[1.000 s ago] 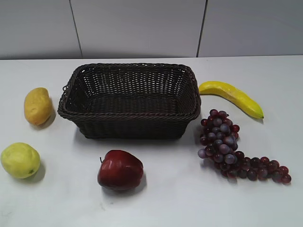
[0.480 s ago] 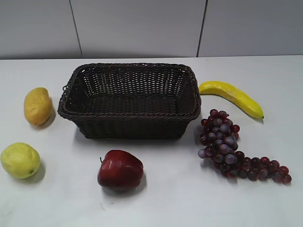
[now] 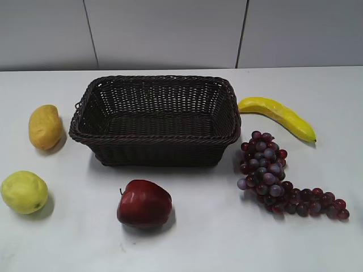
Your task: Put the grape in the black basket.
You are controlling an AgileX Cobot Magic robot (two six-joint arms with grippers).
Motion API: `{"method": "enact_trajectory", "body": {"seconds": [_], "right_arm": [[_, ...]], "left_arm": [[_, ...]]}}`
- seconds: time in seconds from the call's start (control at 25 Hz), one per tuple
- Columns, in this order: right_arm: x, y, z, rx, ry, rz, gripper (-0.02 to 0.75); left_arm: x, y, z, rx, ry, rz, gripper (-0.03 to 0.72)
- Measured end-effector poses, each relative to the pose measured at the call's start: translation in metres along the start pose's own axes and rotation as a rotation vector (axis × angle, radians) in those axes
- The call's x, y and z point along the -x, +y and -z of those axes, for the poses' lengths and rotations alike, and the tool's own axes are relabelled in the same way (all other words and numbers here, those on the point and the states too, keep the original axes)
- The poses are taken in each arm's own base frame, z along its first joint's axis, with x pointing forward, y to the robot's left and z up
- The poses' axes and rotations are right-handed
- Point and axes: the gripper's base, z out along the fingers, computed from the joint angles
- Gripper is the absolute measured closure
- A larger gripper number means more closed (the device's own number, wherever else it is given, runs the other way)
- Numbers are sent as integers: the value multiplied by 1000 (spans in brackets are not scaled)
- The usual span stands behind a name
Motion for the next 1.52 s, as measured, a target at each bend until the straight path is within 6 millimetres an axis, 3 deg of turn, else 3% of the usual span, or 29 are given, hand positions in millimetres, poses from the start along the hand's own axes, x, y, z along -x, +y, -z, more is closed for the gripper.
{"method": "enact_trajectory", "body": {"seconds": [0.24, 0.56, 0.88, 1.12, 1.28, 1.44, 1.52], "right_arm": [[5, 35, -40, 89, 180, 81, 79], [-16, 83, -88, 167, 379, 177, 80], [-29, 97, -143, 145, 479, 141, 80], [-42, 100, -169, 125, 548, 98, 94], [-48, 100, -176, 116, 571, 89, 198], [-49, 101, -178, 115, 578, 77, 388], [-50, 101, -177, 115, 586, 77, 402]], "left_arm": [[0, 0, 0, 0, 0, 0, 459], [0, 0, 0, 0, 0, 0, 459], [0, 0, 0, 0, 0, 0, 459], [0, 0, 0, 0, 0, 0, 459], [0, 0, 0, 0, 0, 0, 459], [0, 0, 0, 0, 0, 0, 459], [0, 0, 0, 0, 0, 0, 459]]}}
